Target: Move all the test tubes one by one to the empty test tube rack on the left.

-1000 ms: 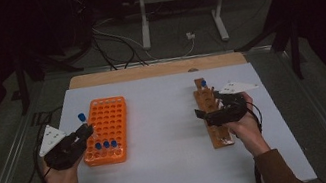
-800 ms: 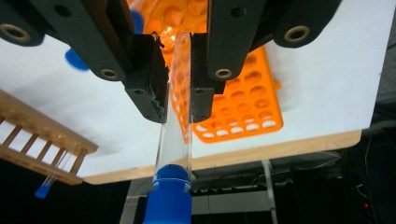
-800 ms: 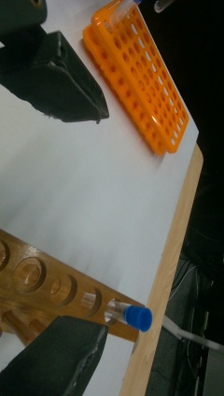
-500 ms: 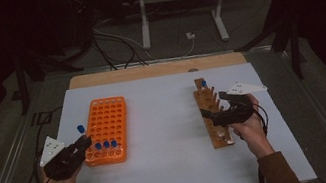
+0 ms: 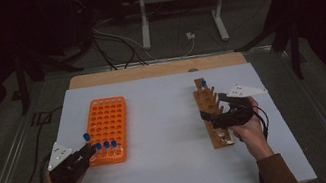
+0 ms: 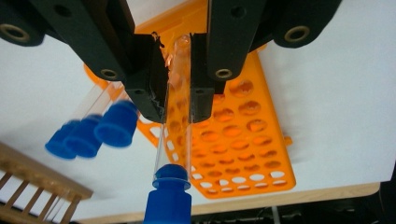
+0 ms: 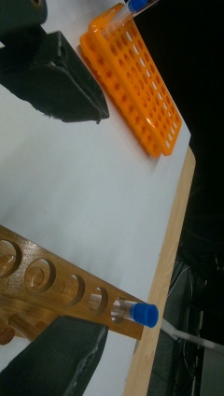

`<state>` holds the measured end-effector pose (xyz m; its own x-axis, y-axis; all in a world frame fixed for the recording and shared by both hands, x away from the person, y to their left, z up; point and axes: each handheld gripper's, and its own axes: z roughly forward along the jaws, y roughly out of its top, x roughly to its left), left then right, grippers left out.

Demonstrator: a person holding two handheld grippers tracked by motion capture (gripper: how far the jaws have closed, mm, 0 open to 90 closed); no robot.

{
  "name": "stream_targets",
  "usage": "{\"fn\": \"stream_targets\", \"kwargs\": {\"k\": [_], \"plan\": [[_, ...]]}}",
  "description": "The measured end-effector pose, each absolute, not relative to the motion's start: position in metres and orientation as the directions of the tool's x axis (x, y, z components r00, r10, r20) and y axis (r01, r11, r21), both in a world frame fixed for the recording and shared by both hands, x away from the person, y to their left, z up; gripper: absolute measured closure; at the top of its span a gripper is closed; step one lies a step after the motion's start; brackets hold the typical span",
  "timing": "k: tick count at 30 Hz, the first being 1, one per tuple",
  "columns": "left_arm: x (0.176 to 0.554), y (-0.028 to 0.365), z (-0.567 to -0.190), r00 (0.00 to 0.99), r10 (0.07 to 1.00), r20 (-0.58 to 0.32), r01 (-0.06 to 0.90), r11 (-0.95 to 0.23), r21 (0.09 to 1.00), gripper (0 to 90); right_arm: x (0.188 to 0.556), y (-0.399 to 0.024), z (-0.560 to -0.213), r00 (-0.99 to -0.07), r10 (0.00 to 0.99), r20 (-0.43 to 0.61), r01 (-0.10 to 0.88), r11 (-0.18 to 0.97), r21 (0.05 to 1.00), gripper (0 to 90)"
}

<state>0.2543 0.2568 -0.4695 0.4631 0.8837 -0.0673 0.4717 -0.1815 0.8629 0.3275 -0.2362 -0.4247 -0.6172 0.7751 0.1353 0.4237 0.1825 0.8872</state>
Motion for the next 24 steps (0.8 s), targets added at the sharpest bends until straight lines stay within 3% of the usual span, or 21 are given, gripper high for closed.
{"fn": "stream_targets", "kwargs": {"k": [24], "plan": [[0.251, 0.25, -0.481, 0.471, 0.882, 0.001, 0.525, -0.281, 0.803, 78.1, 0.327, -0.224, -0.431, -0.642, 0.756, 0.126, 0.426, 0.215, 0.878, 0.7]]}}
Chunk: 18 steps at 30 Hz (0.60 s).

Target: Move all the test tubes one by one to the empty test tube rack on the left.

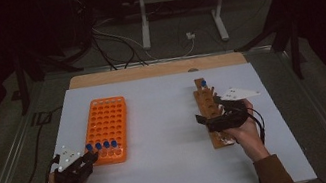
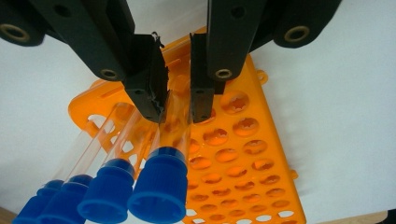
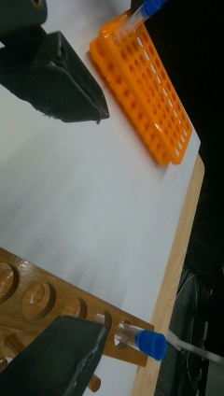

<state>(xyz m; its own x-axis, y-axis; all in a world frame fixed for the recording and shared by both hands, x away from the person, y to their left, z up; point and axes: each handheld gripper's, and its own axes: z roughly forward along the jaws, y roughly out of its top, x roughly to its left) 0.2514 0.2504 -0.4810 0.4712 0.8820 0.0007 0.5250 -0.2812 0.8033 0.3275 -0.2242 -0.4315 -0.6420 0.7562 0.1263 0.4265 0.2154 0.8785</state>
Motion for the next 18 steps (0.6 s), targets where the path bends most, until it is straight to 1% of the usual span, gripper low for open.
{"fn": "stream_targets", "kwargs": {"k": [9, 18], "plan": [[0.2529, 0.2478, -0.4846, 0.472, 0.882, 0.019, 0.536, -0.304, 0.788, 78.1, 0.3277, -0.2223, -0.4329, -0.645, 0.753, 0.128, 0.43, 0.22, 0.876, 0.8], [0.2535, 0.2485, -0.4854, 0.473, 0.881, 0.008, 0.537, -0.296, 0.79, 78.0, 0.3284, -0.2203, -0.4339, -0.647, 0.753, 0.118, 0.428, 0.232, 0.874, 0.8]]}}
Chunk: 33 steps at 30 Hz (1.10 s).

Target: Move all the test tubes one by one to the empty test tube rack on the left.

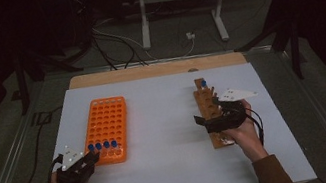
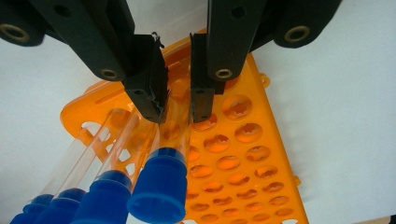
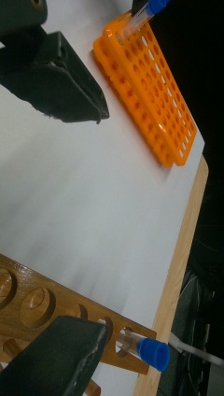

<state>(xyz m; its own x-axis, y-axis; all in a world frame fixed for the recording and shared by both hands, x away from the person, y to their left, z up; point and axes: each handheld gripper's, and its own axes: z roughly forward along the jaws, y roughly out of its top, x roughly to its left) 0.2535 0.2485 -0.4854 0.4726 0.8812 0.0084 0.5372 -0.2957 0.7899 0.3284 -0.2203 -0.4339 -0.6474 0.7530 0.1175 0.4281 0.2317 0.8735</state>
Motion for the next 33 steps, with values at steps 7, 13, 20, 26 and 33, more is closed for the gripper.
{"fn": "stream_targets", "kwargs": {"k": [7, 13, 20, 26, 33], "plan": [[0.254, 0.25, -0.486, 0.471, 0.882, -0.019, 0.544, -0.274, 0.793, 77.3, 0.33, -0.221, -0.432, -0.644, 0.757, 0.112, 0.425, 0.231, 0.875, 0.8], [0.255, 0.251, -0.486, 0.475, 0.879, -0.029, 0.547, -0.269, 0.793, 77.1, 0.334, -0.223, -0.431, -0.631, 0.768, 0.108, 0.431, 0.231, 0.873, 0.8], [0.253, 0.254, -0.486, 0.485, 0.872, -0.059, 0.545, -0.25, 0.8, 71.5, 0.342, -0.225, -0.428, -0.611, 0.784, 0.109, 0.436, 0.219, 0.873, 1.9], [0.251, 0.259, -0.483, 0.474, 0.877, -0.078, 0.528, -0.211, 0.823, 57.4, 0.352, -0.225, -0.426, -0.593, 0.798, 0.103, 0.447, 0.22, 0.867, 1.9], [0.25, 0.264, -0.48, 0.433, 0.896, -0.097, 0.501, -0.15, 0.852, 29.5, 0.37, -0.227, -0.428, -0.566, 0.818, 0.102, 0.482, 0.229, 0.846, 1.9]]}}
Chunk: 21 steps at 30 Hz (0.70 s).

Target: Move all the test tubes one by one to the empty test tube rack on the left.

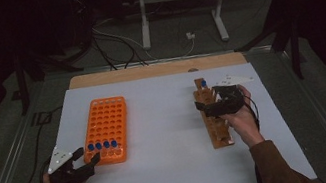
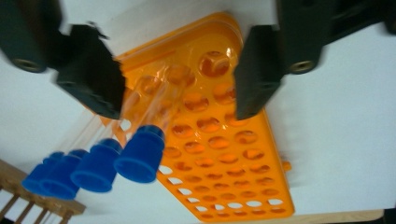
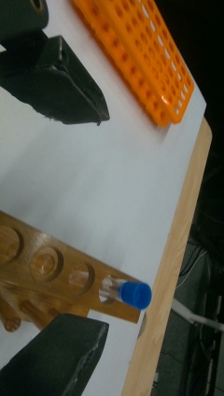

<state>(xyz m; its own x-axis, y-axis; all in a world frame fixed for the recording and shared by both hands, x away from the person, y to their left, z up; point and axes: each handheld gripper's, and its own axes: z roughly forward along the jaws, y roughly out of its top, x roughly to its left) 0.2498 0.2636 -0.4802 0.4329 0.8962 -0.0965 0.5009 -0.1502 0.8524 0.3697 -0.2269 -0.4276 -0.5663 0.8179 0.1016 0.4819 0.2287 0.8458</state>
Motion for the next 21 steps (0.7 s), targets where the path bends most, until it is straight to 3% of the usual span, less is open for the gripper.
{"fn": "stream_targets", "kwargs": {"k": [7, 11, 16, 18, 20, 21], "plan": [[0.25, 0.263, -0.477, 0.423, 0.901, -0.1, 0.485, -0.132, 0.864, 2.3, 0.391, -0.232, -0.428, -0.539, 0.835, 0.106, 0.493, 0.212, 0.844, 5.1], [0.248, 0.263, -0.474, 0.436, 0.894, -0.101, 0.456, -0.123, 0.882, 0.7, 0.401, -0.23, -0.428, -0.52, 0.851, 0.076, 0.496, 0.229, 0.837, 8.2], [0.247, 0.262, -0.472, 0.434, 0.896, -0.092, 0.432, -0.117, 0.894, 0.7, 0.413, -0.228, -0.438, -0.485, 0.873, 0.052, 0.517, 0.239, 0.822, 19.1], [0.246, 0.263, -0.472, 0.434, 0.896, -0.094, 0.428, -0.114, 0.896, 0.7, 0.418, -0.228, -0.443, -0.472, 0.88, 0.048, 0.527, 0.238, 0.816, 27.3], [0.246, 0.262, -0.472, 0.429, 0.898, -0.092, 0.429, -0.113, 0.896, 0.7, 0.42, -0.228, -0.448, -0.46, 0.888, 0.029, 0.532, 0.25, 0.809, 43.3], [0.246, 0.263, -0.472, 0.43, 0.898, -0.093, 0.429, -0.113, 0.896, 0.7, 0.422, -0.228, -0.45, -0.455, 0.891, 0.014, 0.534, 0.26, 0.805, 46.5]]}}
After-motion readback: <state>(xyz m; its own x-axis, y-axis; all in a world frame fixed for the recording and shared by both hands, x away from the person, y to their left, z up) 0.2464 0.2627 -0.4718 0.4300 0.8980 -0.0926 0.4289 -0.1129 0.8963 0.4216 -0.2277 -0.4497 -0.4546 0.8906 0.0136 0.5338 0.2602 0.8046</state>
